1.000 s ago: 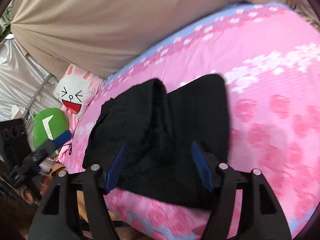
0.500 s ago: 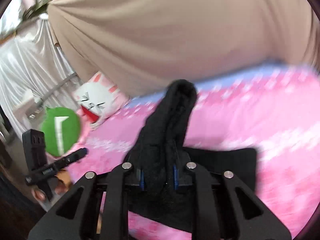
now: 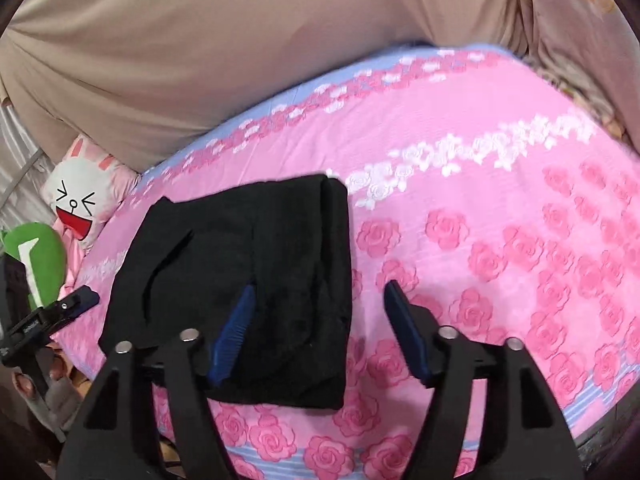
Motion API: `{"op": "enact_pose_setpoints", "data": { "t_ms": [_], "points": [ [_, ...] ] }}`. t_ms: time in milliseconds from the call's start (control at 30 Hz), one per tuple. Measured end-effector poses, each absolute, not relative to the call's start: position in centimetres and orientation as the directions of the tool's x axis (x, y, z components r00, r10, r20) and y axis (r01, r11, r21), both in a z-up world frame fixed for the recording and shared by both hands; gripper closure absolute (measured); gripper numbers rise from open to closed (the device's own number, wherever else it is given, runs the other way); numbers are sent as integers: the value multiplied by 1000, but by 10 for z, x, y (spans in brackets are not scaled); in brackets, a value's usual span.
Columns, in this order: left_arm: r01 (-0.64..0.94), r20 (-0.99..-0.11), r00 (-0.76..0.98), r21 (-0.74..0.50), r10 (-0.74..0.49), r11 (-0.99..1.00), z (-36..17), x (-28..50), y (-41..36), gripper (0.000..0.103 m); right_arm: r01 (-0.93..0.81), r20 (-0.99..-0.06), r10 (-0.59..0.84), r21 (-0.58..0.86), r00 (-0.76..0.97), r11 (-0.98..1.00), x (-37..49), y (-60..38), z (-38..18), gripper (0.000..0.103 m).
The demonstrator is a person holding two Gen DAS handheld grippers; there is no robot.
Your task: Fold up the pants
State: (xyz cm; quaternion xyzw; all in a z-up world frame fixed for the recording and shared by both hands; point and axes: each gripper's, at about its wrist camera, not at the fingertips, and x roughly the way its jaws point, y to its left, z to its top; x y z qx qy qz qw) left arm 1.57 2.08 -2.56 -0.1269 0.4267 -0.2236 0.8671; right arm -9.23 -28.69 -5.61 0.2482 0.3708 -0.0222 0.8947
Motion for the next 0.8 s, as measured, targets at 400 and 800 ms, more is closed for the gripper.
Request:
{"op": "enact_pose_setpoints", "data": {
  "t_ms": [400,800],
  "points": [
    [169,-629,307,-703,-714,691,-80,34,36,30,159,-602,434,688,670,708,-87,-295,-92,23],
    [247,-635,279,-678,-720,693,-77,60,-2,12,113,-602,452,673,658,731,-47,-274,-94,13]
  ]
}}
